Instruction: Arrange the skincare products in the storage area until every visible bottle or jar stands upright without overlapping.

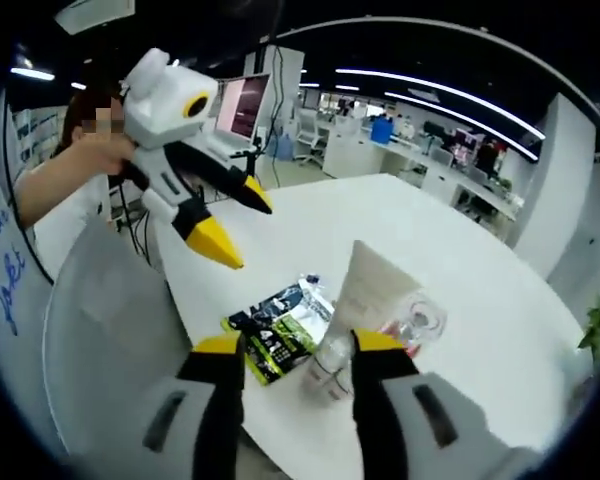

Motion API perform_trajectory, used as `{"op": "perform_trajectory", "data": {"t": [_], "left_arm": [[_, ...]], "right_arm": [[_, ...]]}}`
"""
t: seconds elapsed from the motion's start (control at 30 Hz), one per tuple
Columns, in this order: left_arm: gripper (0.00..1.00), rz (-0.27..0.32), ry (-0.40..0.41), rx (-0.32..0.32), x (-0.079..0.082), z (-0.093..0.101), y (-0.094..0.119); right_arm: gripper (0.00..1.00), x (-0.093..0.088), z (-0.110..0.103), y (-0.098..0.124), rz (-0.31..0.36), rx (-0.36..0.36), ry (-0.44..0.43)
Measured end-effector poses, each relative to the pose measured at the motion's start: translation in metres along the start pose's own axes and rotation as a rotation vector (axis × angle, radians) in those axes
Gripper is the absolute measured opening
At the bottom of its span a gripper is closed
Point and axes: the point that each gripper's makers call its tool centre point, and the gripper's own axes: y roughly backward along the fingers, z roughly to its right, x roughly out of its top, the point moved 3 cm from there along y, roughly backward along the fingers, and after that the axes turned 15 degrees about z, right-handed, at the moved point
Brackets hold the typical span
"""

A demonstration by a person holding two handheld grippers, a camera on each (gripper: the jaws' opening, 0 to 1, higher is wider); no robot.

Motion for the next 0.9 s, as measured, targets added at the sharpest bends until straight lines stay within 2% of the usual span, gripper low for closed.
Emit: {"op": "perform_trajectory", "data": {"t": [0.37, 0.63, 0.9], "left_arm": [[0.66, 0.013, 0.017, 0.043, 0.005, 0.0, 0.009], [0.77, -0.002, 0.011, 0.06, 0.005, 0.005, 0.013], [0.81, -0.009, 0.038, 0.083, 0.0, 0.009, 0.012]], "right_arm": [[0.64, -0.005, 0.026, 0.022, 0.004, -0.079, -0.051], [0.76, -0.007, 0.036, 0.027, 0.01, -0.073, -0.058], [0.86, -0.014, 0.041, 0.031, 0.001, -0.056, -0.07]]}}
